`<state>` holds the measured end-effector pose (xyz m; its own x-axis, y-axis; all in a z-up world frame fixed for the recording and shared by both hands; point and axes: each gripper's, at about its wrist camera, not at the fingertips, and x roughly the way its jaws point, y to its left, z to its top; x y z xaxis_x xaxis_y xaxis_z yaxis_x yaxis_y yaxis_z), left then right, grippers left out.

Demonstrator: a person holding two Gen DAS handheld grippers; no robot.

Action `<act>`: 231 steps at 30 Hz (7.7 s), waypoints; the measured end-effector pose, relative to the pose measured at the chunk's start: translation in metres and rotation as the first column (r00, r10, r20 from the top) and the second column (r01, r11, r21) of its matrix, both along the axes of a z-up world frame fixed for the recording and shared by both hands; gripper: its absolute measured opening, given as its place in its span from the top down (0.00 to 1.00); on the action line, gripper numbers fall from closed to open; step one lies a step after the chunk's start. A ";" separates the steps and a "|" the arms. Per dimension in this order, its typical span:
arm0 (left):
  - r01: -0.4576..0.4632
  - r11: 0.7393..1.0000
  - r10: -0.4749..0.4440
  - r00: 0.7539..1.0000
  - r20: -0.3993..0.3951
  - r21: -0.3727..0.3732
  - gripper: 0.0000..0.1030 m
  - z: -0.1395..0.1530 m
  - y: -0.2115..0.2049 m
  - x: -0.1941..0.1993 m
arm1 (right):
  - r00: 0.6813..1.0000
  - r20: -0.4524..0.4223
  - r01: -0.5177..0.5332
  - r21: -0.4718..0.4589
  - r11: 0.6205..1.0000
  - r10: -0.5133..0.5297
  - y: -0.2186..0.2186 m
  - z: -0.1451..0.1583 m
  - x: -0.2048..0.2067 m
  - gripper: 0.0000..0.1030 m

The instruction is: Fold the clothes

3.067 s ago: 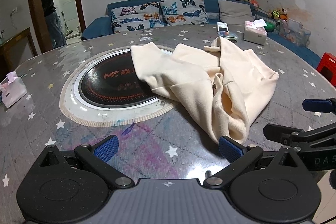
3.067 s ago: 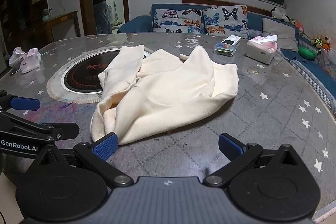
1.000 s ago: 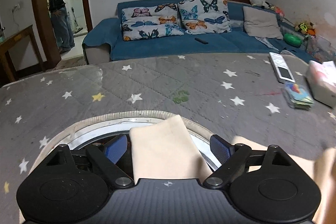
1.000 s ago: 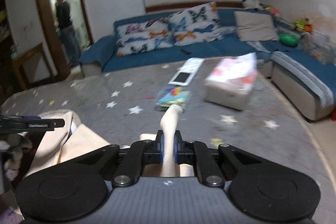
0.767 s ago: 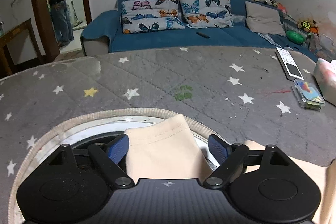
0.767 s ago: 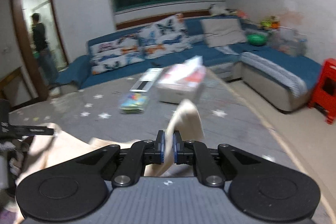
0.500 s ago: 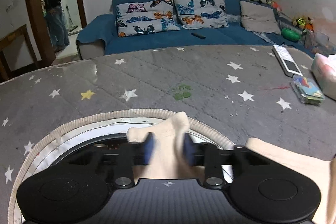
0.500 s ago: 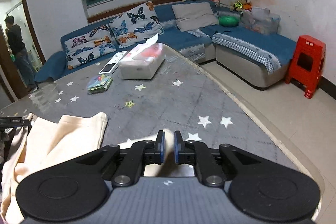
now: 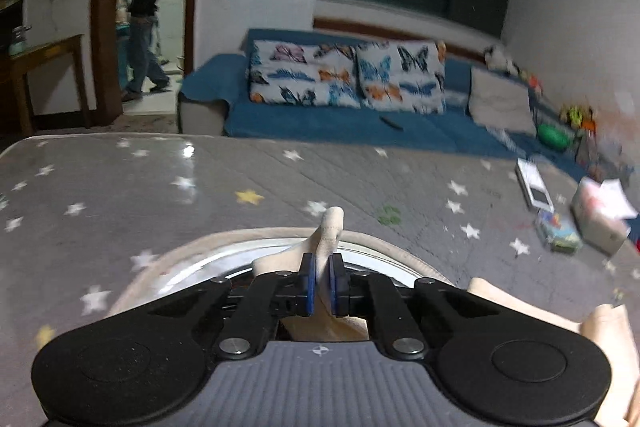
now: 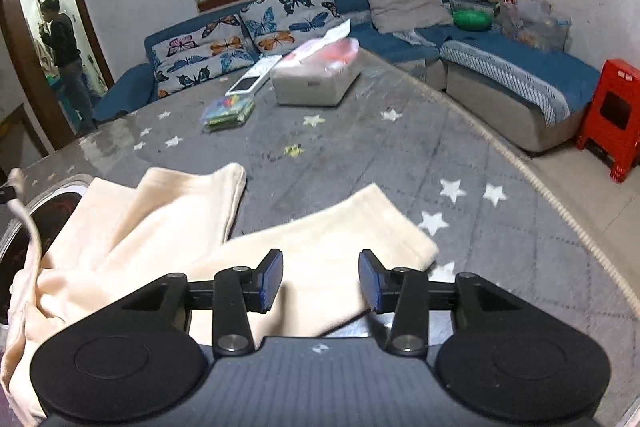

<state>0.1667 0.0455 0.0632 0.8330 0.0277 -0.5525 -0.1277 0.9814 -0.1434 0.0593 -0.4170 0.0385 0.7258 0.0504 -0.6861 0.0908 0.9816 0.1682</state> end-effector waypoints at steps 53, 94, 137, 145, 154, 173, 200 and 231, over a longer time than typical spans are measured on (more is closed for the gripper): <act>-0.209 0.978 0.209 0.978 -0.008 -0.003 0.63 0.010 0.066 -0.250 | 0.999 0.024 0.041 -0.096 0.995 -0.039 -0.012 -0.018 -0.001 0.60; 0.636 0.771 -0.634 0.772 -0.046 0.042 0.97 -0.006 -0.106 -0.237 | 0.995 0.064 0.094 -0.267 0.959 -0.080 -0.049 0.002 -0.070 0.92; -0.048 0.998 0.050 0.998 -0.045 0.044 0.46 -0.012 0.038 -0.231 | 0.810 -0.072 -0.585 -0.187 0.789 0.583 0.127 0.001 -0.041 0.81; -0.308 0.948 0.315 0.945 -0.091 0.087 0.34 -0.029 0.099 -0.216 | 0.687 -0.061 -0.723 -0.164 0.671 0.724 0.162 0.016 -0.070 0.76; -0.240 0.971 0.238 0.969 -0.066 -0.020 0.91 -0.027 0.106 -0.215 | 0.554 -0.070 -0.827 -0.154 0.540 0.829 0.209 0.019 -0.092 0.74; -0.243 0.964 0.247 0.969 -0.024 0.111 0.77 -0.021 0.095 -0.220 | 0.423 -0.140 -0.903 -0.143 0.404 0.895 0.241 0.002 -0.105 0.72; 0.283 0.959 -0.281 0.952 -0.123 0.000 0.64 -0.023 -0.044 -0.143 | 0.700 -0.085 -0.713 -0.144 0.687 0.709 0.154 0.015 -0.025 0.72; 0.173 0.973 -0.156 0.981 -0.115 0.152 0.95 -0.047 -0.050 0.017 | 0.908 -0.028 -0.417 -0.160 0.895 0.419 0.116 -0.002 0.137 0.96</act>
<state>0.1841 -0.0046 0.0159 0.7733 -0.0099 -0.6339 0.0320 0.9992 0.0235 0.1965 -0.3007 0.0362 0.6668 0.2412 -0.7051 -0.3344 0.9424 0.0062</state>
